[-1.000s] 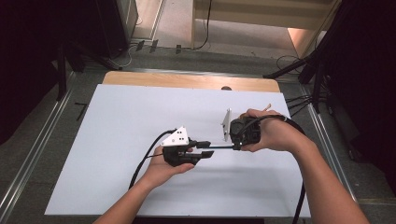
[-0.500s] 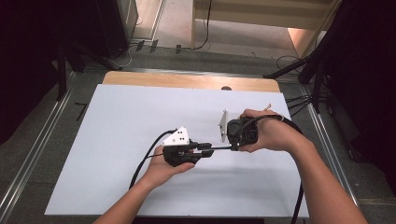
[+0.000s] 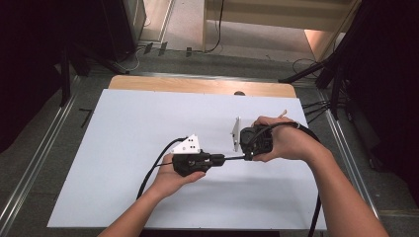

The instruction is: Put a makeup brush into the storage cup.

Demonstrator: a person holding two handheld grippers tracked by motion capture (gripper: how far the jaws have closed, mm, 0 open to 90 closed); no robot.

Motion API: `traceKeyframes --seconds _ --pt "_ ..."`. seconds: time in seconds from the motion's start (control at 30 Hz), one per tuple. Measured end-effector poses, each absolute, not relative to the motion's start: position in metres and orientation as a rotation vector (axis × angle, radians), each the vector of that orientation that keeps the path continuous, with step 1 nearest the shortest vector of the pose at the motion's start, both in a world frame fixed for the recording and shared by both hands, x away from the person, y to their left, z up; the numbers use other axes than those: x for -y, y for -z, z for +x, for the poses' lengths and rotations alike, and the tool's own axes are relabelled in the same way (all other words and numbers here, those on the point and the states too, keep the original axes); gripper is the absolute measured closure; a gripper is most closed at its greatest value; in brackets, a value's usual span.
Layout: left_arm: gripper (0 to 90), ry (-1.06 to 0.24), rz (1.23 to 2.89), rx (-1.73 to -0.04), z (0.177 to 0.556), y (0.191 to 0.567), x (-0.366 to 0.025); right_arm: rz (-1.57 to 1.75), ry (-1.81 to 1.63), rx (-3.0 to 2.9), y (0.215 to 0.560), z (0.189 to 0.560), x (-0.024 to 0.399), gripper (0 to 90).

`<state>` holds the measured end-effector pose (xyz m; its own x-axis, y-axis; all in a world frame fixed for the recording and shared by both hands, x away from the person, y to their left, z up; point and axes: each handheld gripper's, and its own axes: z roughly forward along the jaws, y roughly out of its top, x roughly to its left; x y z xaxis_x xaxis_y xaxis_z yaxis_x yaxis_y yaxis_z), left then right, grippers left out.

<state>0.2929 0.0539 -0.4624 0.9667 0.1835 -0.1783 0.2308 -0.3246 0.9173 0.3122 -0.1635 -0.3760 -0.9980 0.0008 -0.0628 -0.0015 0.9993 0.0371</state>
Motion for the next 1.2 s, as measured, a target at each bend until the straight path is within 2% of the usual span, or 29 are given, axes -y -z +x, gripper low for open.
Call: traceKeyframes --seconds 0.17,0.23,0.27,0.3,0.33,0.37,0.47,0.97,1.2 --pt "85.9 0.065 1.919 -0.274 0.292 0.462 -0.055 -0.020 -0.069 -3.095 0.380 0.311 0.164 81.4" --pt "85.9 0.080 1.902 -0.272 0.292 0.461 -0.056 -0.022 -0.117 -3.048 0.381 0.310 0.165 59.1" --pt "85.9 0.072 1.901 -0.270 0.292 0.460 -0.057 0.013 -0.131 -3.029 0.382 0.308 0.165 42.2" --pt "85.9 0.073 1.897 -0.269 0.292 0.460 -0.057 0.013 -0.131 -3.029 0.382 0.308 0.165 42.2" --pt "85.9 0.072 1.898 -0.269 0.292 0.460 -0.057 0.024 -0.129 -3.023 0.382 0.308 0.165 31.8" --pt "85.9 0.066 1.902 -0.266 0.292 0.460 -0.058 0.055 -0.130 -3.014 0.385 0.308 0.165 16.7" --pt "85.9 0.058 1.899 -0.280 0.293 0.461 -0.059 0.204 -0.151 -3.033 0.389 0.309 0.169 0.0" --pt "85.9 0.031 1.871 -0.308 0.295 0.462 -0.068 0.370 -0.390 -2.940 0.387 0.308 0.197 0.0" --pt "85.9 0.022 1.857 -0.314 0.295 0.463 -0.072 0.570 -0.553 -2.876 0.397 0.303 0.216 0.0"
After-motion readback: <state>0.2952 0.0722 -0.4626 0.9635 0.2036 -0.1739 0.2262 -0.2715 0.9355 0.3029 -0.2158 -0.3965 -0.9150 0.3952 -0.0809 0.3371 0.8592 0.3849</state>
